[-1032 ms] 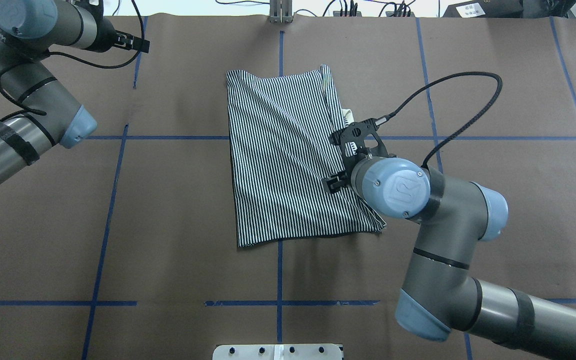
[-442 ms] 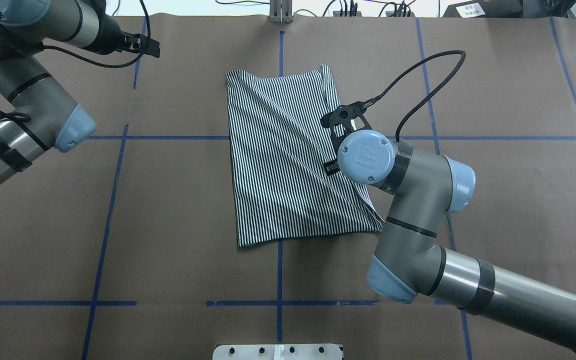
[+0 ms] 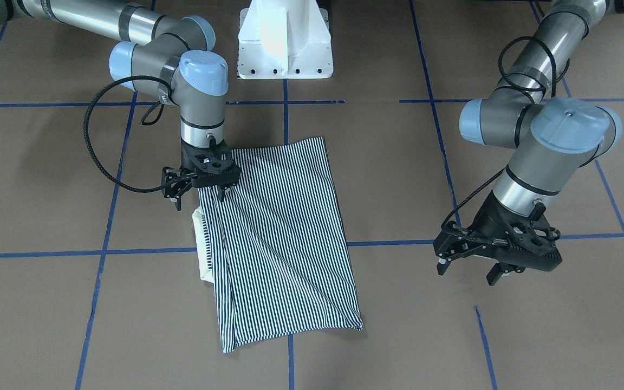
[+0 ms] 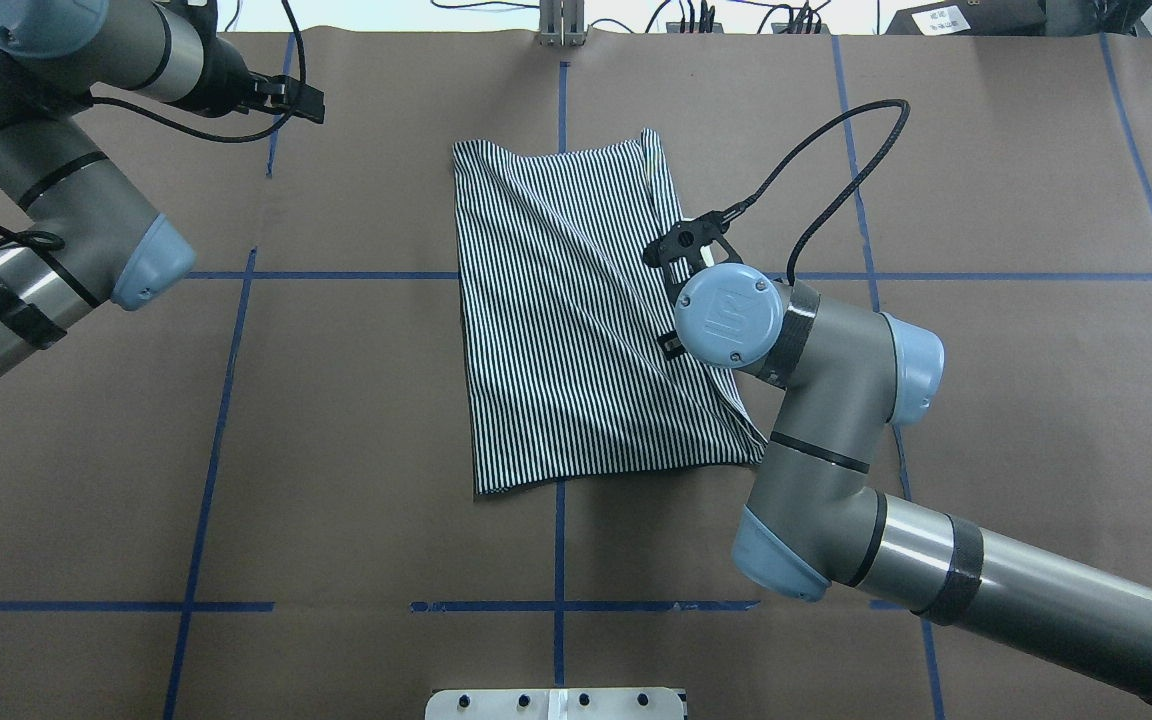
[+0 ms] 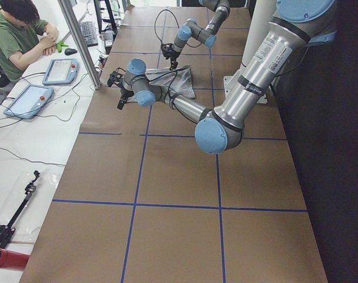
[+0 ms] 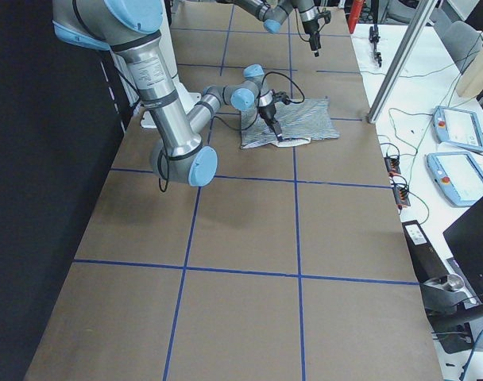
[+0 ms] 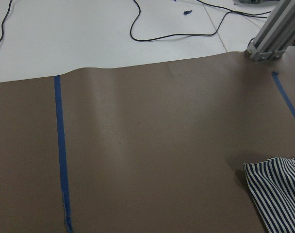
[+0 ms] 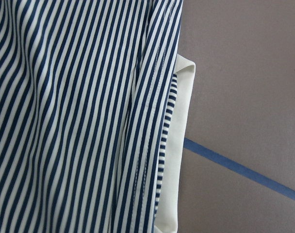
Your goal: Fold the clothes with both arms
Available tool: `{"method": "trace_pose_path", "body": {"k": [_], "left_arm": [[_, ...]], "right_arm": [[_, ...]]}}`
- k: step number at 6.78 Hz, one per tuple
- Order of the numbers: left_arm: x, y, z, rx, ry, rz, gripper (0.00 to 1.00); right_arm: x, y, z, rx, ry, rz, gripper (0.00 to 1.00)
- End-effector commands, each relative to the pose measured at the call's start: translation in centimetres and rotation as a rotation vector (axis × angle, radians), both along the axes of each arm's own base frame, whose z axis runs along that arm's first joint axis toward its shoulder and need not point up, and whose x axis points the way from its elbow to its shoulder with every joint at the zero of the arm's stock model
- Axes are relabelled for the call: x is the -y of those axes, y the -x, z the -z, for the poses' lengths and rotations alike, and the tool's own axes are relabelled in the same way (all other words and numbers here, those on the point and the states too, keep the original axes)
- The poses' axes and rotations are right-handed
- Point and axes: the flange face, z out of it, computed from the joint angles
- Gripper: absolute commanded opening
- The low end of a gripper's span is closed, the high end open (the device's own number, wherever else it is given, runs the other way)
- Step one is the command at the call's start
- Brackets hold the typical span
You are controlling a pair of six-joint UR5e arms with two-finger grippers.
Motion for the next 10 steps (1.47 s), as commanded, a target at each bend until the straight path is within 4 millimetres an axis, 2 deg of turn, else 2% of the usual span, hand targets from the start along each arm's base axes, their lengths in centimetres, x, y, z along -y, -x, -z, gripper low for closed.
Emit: {"method": "trace_pose_path", "body": {"k": [1,4,6,8,10], "left_arm": [[-0.1,-0.2,-0.1,0.0,0.004,-0.002,1.0],[-0.3,-0.7,-0.1,-0.007,0.011,-0.001,1.0],[-0.3,-0.6,-0.1,-0.008,0.013,0.0,1.0],[-0.4,-0.9,0.0,-0.011,0.008,-0.005,1.0],[-0.5,-1.1,0.2,-0.014,0.004,-0.008,1.0]], "right_arm": [[-0.5,0.2,-0.9,-0.004,0.039,0.035,1.0],[-1.3,0.6,-1.4,-0.023,0.054,0.05,1.0],[-0.9,0.2,-1.6,-0.042,0.043,0.069,1.0],[0.8,-1.9,-3.4,-0.086,0.037,0.073,1.0],[3.1,-5.2,-5.9,-0.139,0.029,0.086,1.0]]}}
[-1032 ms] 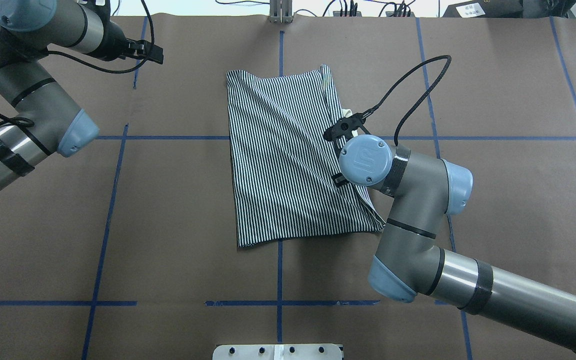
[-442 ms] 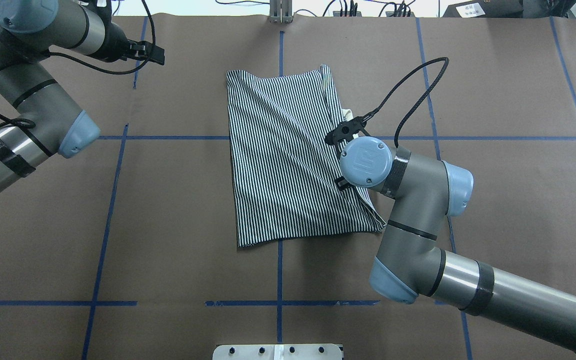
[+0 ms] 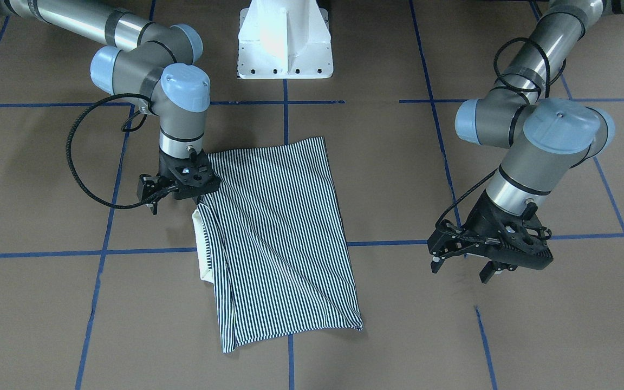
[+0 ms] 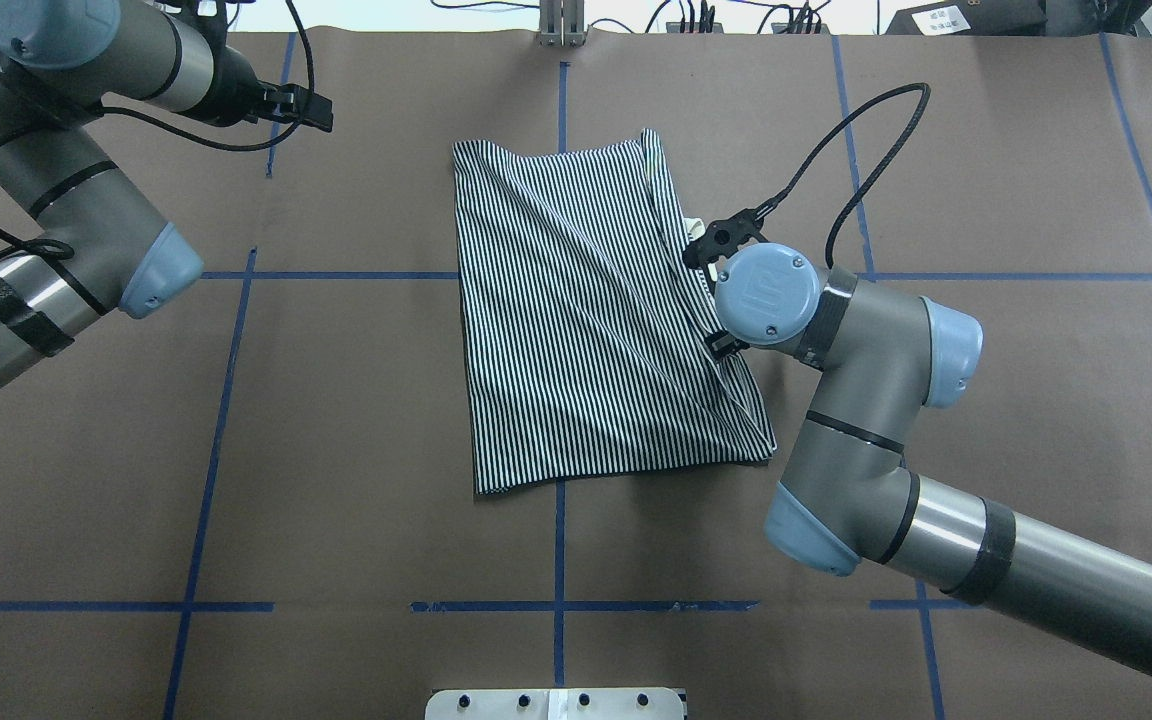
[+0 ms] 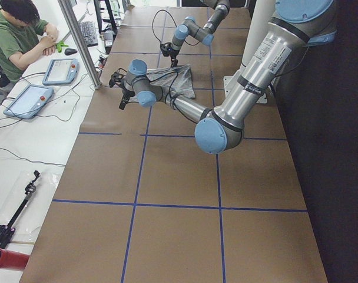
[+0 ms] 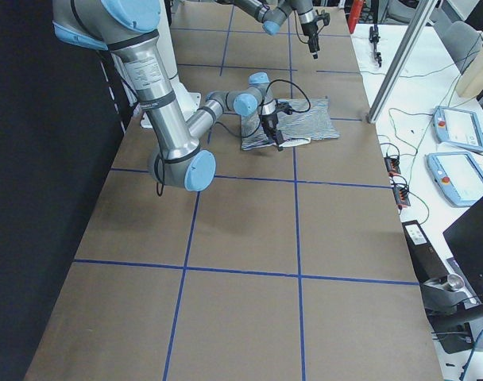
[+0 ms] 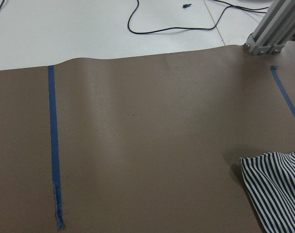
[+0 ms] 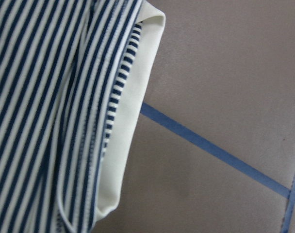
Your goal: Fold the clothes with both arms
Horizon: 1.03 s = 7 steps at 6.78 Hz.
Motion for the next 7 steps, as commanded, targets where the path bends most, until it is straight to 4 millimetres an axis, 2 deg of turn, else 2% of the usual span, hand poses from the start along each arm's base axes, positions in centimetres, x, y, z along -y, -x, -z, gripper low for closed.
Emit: {"method": "trace_pose_path", "body": {"k": [1,2,3,4,5,6,7], "left_arm": [[-0.1,-0.1,0.1,-0.002,-0.003,-0.002,1.0],[-0.1,-0.1,0.2,-0.001,-0.005,-0.002,1.0],[-0.1,-0.1,0.5,-0.004,-0.012,-0.001,1.0],[-0.2,0.0,0.5,-0.004,-0.014,-0.002,1.0],[-0.2,0.0,0.9,-0.008,-0.022,-0.002,1.0],[-0.4,0.1,1.5,-0.017,-0.039,-0.004,1.0],[-0.6,0.3,2.3,-0.023,-0.055,-0.002,1.0]], "right_arm": [[1.2,-3.0,-4.0,-0.058,0.015,0.012,1.0],[1.8,-4.0,-4.5,-0.058,0.022,-0.003,1.0],[2.8,-4.7,-3.6,-0.019,0.049,-0.013,1.0],[4.5,-4.7,0.5,0.05,0.042,-0.029,1.0],[5.3,-4.6,3.5,0.121,0.065,-0.055,1.0],[6.2,-3.3,7.2,0.175,0.07,-0.09,1.0],[7.1,-1.7,9.4,0.206,0.092,-0.102,1.0]]}}
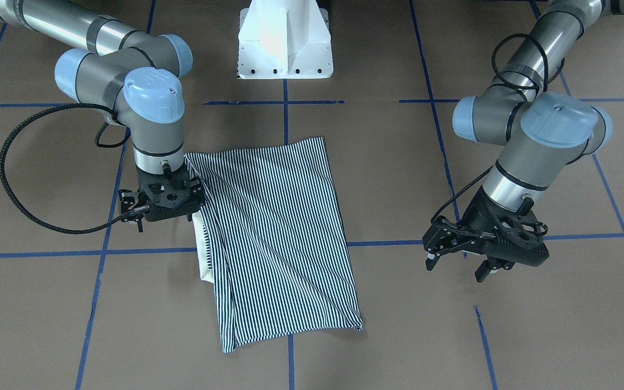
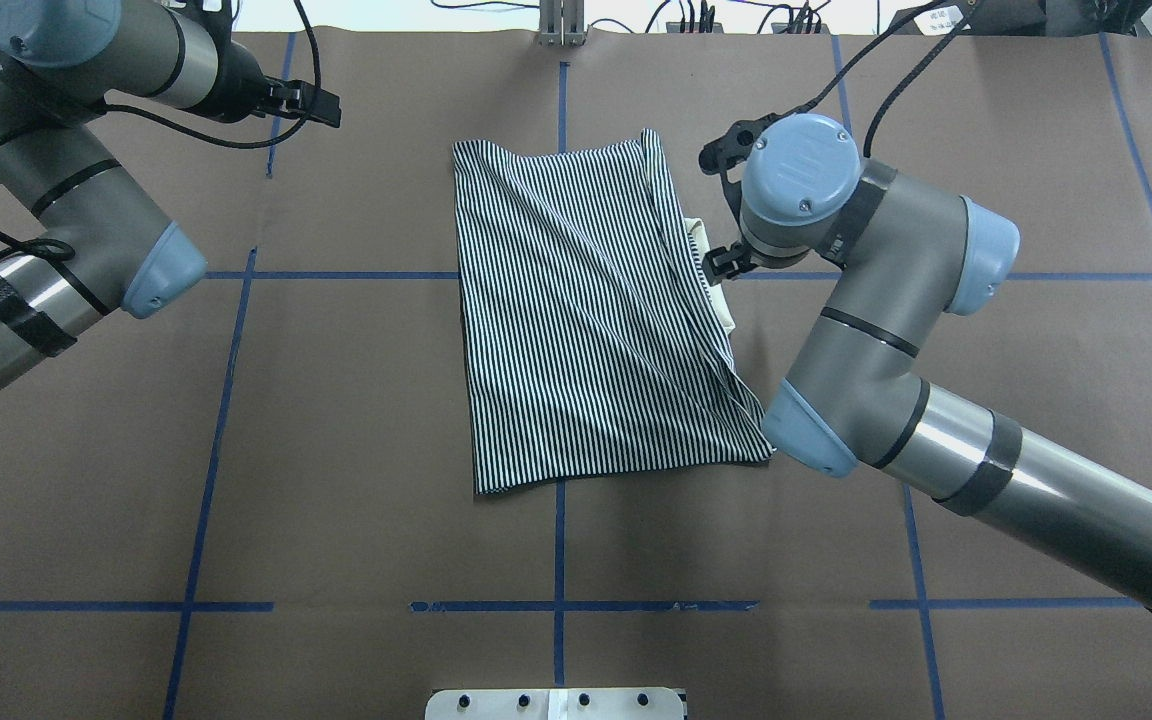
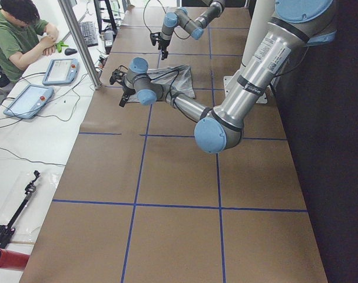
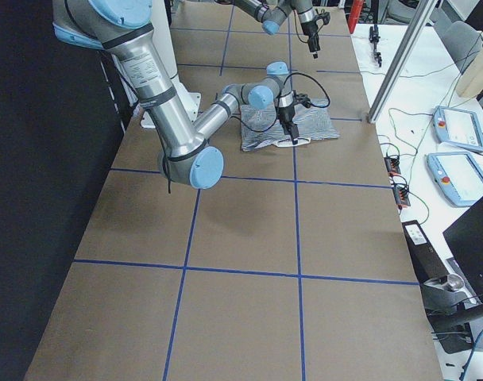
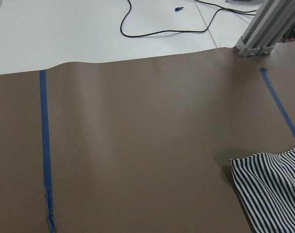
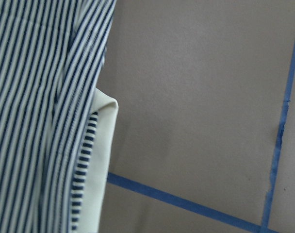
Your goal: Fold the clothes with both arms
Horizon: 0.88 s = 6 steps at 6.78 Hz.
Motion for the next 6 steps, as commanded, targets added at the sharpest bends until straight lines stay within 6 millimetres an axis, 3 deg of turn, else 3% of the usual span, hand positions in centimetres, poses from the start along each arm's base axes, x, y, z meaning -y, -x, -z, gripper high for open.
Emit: {"method": "trace_pose_path", "body": {"k": [1,2,4,5,6], "left_arm": [[-0.2,0.2,1.3,-0.011,-0.025,0.003,1.0],[-0.3,0.3,1.5,-0.007,-0.038,0.012,1.0],[-0.6,0.4,1.9,-0.024,-0.064,0.011,1.0],[-0.5,0.3,1.8,-0.02,-0.067,0.019,1.0],[-0.7,-0.1,1.8,-0.015,-0.072,0.025,1.0]], "right_arm": [[1.9,2.9,2.7,0.088,0.008,-0.035,1.0],[2.8,4.4,0.8,0.109,0.012,-0.046,1.0],[1.9,4.6,0.1,0.121,0.054,-0.004,1.0],[-0.6,5.2,0.2,0.11,0.064,0.021,0.89],[-3.9,5.6,0.6,0.097,0.064,0.061,0.66]]}}
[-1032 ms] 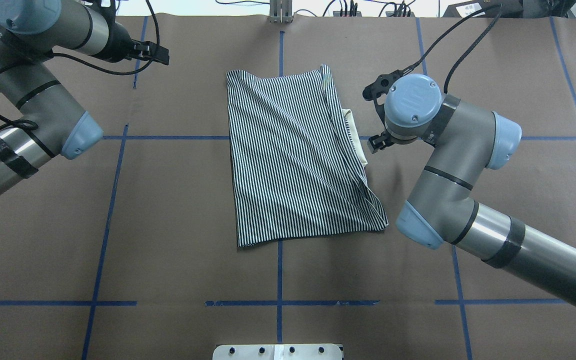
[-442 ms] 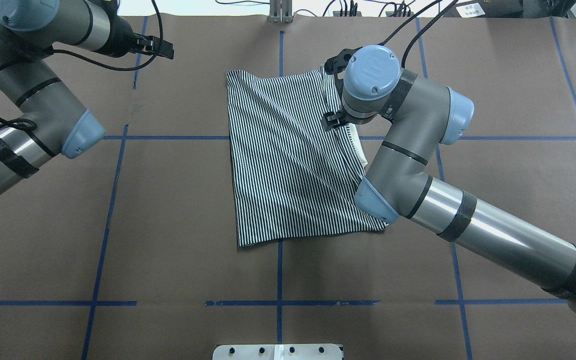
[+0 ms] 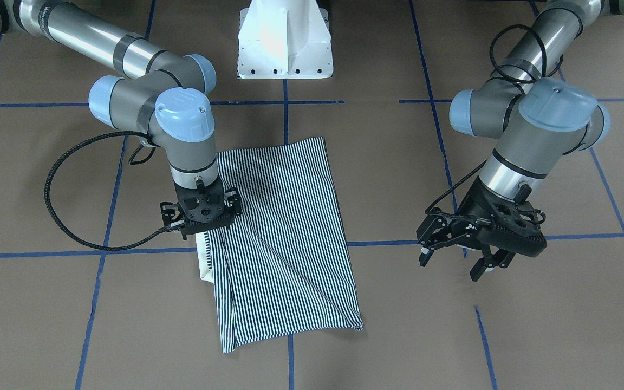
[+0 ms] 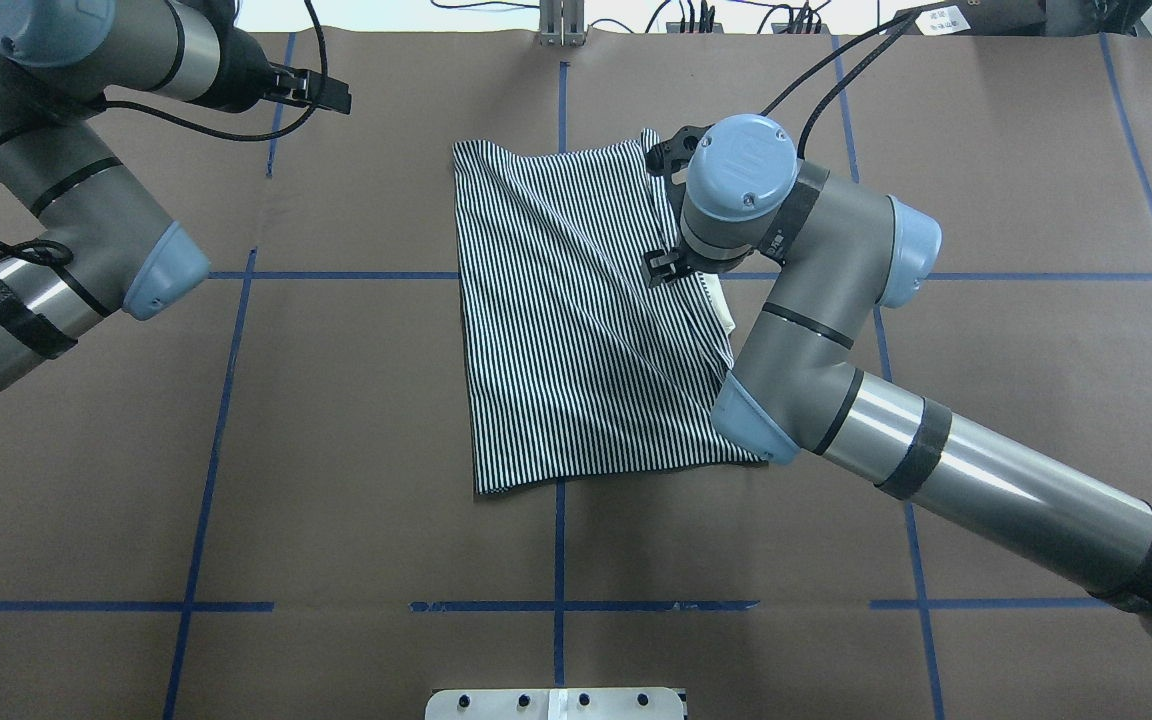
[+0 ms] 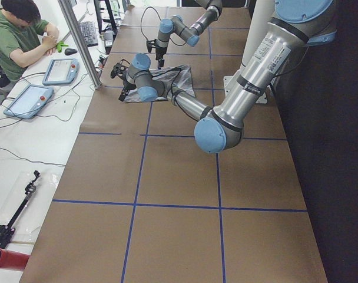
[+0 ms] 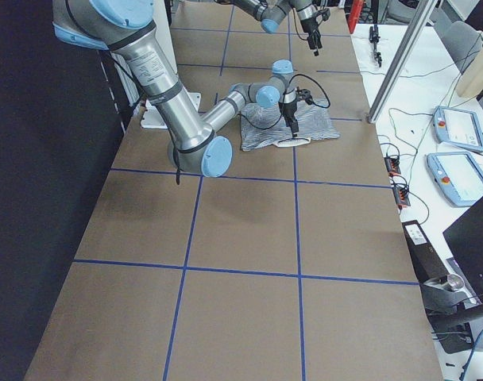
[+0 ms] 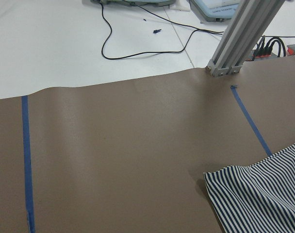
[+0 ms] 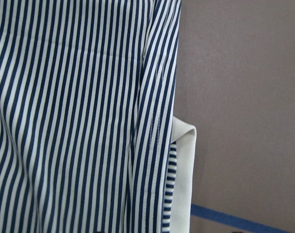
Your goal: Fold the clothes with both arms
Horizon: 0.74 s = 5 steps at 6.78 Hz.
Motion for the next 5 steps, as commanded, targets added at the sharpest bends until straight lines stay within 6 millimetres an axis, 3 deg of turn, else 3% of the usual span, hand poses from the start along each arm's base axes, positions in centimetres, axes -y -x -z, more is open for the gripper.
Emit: {"method": "trace_pose_path", "body": {"k": [1,3,5], "left_arm": [[-0.2,-0.6,0.0,0.004,-0.007,0.004,1.0],[-0.3,-0.5,0.2,0.002,-0.009,0.004,1.0],[-0.4,-0.6,0.4,-0.001,-0.013,0.002,1.0]], "right_arm": [[-6.7,1.5,-0.8,-0.021,-0.004,0.087,0.52],[-8.7,2.3,-1.7,-0.071,-0.041,0.091,0.37],[-9.0,2.5,-2.4,-0.106,-0.049,0.087,0.36]]}}
